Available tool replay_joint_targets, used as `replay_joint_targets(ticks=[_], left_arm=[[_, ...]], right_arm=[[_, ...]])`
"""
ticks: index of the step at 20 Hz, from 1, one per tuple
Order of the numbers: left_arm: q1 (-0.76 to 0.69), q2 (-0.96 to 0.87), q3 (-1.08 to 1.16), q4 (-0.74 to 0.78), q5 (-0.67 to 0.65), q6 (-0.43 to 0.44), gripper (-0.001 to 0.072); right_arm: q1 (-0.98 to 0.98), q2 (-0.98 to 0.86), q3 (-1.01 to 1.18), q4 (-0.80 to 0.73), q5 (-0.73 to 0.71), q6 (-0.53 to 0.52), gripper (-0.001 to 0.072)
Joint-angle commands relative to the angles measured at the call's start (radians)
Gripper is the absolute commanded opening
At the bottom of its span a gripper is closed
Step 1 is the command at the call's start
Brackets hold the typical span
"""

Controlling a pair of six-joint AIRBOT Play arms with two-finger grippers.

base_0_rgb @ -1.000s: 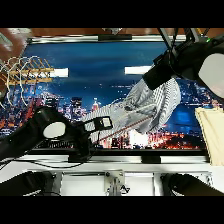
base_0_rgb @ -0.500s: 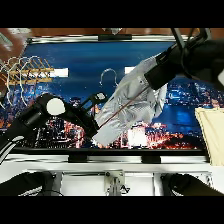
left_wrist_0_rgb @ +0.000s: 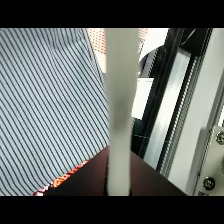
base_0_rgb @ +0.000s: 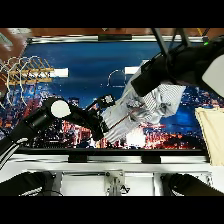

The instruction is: Fold the shirts.

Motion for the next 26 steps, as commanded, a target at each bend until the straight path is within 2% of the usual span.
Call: replay_joint_targets(ticks=[1,5,10,13,18,21,24,25,26], left_arm=[[0.010,-0.004,0.000,-0.008,0.066,0.000,0.0055],[0.080,-0.043,0.000,-0.063,0.065,-0.016,0.0055],[0.112,-0.042,0.022,-0.097,0.037,-0.011,0.0055],[0.089,-0.042,0.064,-0.097,0.031,-0.007,0.0055],[0.055,-0.061,0.083,-0.096,0.029,-0.010,0.0056],[0.057,-0.103,0.083,-0.096,0.033,-0.043,0.0056],[0.056,-0.102,0.088,-0.097,0.033,-0.042,0.0056],[0.056,-0.097,0.096,-0.097,0.033,-0.042,0.0055],[0.056,-0.091,0.106,-0.095,0.032,-0.042,0.0055]], right_arm=[[0.000,-0.009,0.001,0.043,0.002,0.020,0.0082],[0.000,0.006,0.001,0.100,0.010,0.028,0.0082],[0.000,0.008,0.000,0.153,0.156,0.086,0.0082],[0.000,0.001,0.000,0.170,0.145,0.094,0.0082],[0.000,-0.048,0.000,0.377,0.072,0.085,0.0082],[0.000,-0.043,0.000,0.389,0.048,0.071,0.0082],[0.000,-0.043,0.000,0.385,0.114,0.072,0.0083],[-0.001,-0.043,0.000,0.381,0.135,0.072,0.0113],[-0.001,-0.043,0.000,0.365,0.155,0.077,0.0289]])
